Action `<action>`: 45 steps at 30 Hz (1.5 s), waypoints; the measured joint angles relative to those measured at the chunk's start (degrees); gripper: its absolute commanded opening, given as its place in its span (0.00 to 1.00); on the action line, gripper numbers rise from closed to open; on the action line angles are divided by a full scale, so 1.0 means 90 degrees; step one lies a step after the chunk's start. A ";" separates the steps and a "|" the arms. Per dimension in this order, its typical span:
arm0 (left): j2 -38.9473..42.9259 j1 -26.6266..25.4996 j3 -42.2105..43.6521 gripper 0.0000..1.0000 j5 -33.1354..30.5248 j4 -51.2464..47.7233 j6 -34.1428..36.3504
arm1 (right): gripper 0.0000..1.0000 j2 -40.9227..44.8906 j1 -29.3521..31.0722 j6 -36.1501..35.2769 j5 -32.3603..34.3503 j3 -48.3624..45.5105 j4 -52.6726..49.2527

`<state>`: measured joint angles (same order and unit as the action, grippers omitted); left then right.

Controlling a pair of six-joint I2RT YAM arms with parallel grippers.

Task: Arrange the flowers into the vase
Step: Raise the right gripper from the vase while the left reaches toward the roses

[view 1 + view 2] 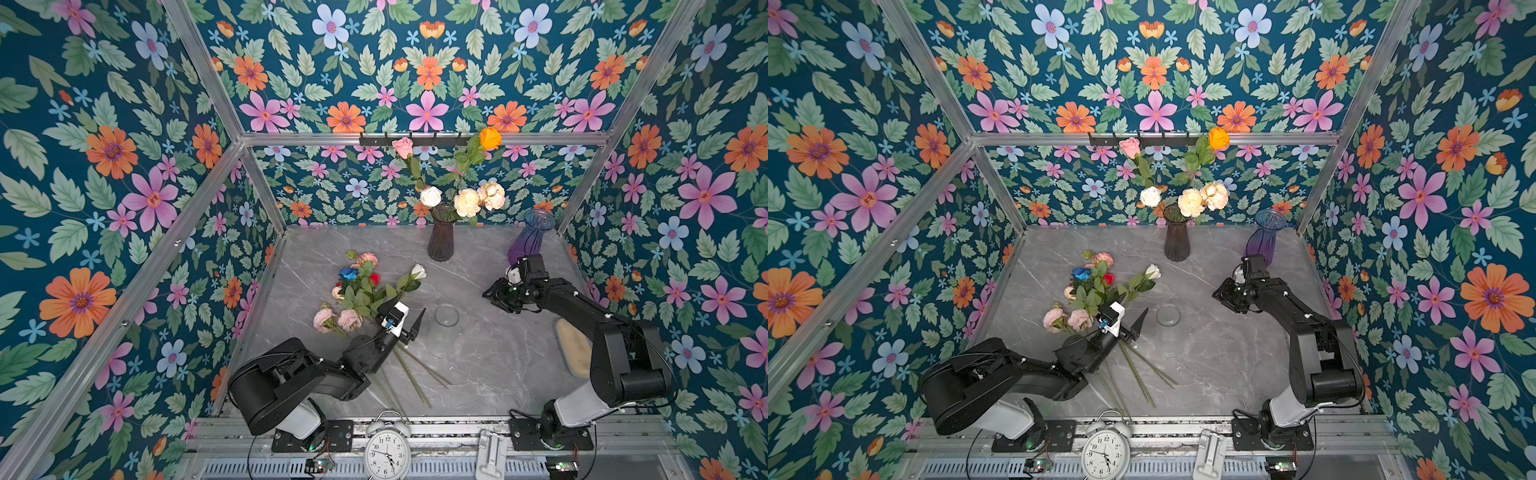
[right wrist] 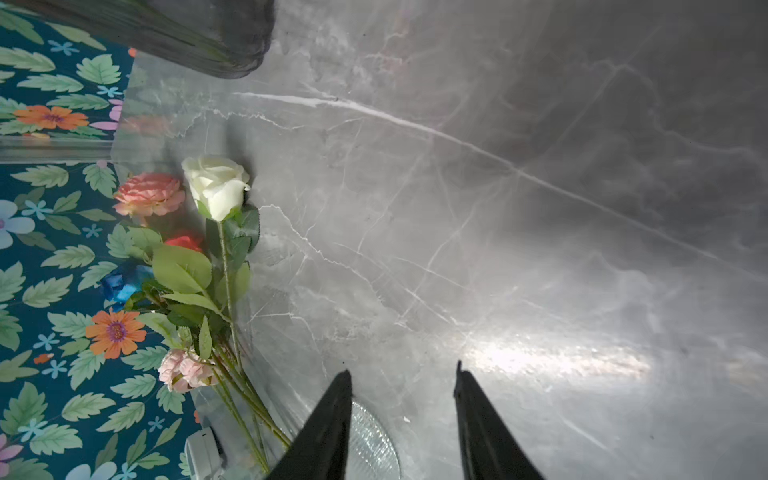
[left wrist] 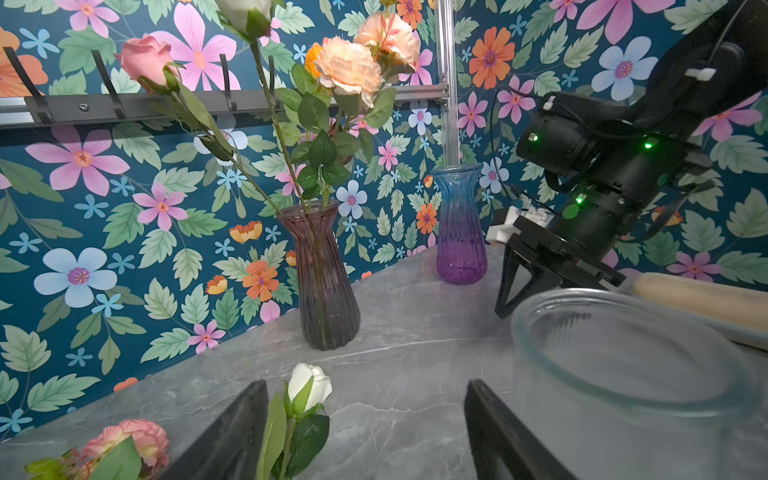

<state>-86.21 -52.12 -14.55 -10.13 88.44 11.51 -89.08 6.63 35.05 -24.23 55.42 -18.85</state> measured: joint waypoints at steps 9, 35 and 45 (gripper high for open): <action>-0.0100 -0.0005 -0.0129 0.89 0.0240 -0.0168 -0.0274 | 0.46 0.2203 0.0884 -0.0716 0.0709 -0.1311 -0.0012; 0.2203 0.2254 -0.2572 1.00 0.0384 -0.8927 -0.4007 | 0.64 0.8053 0.0911 -0.0748 0.1404 -0.4556 0.0034; 0.1836 0.2404 -0.2650 0.73 0.1440 -1.0707 -0.4554 | 0.64 0.7660 0.0911 -0.0697 0.1404 -0.4573 0.0121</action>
<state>-69.69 -30.48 -38.39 2.83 -7.92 -29.47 -20.14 14.83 28.77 -11.60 14.26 -17.76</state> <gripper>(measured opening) 0.800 0.638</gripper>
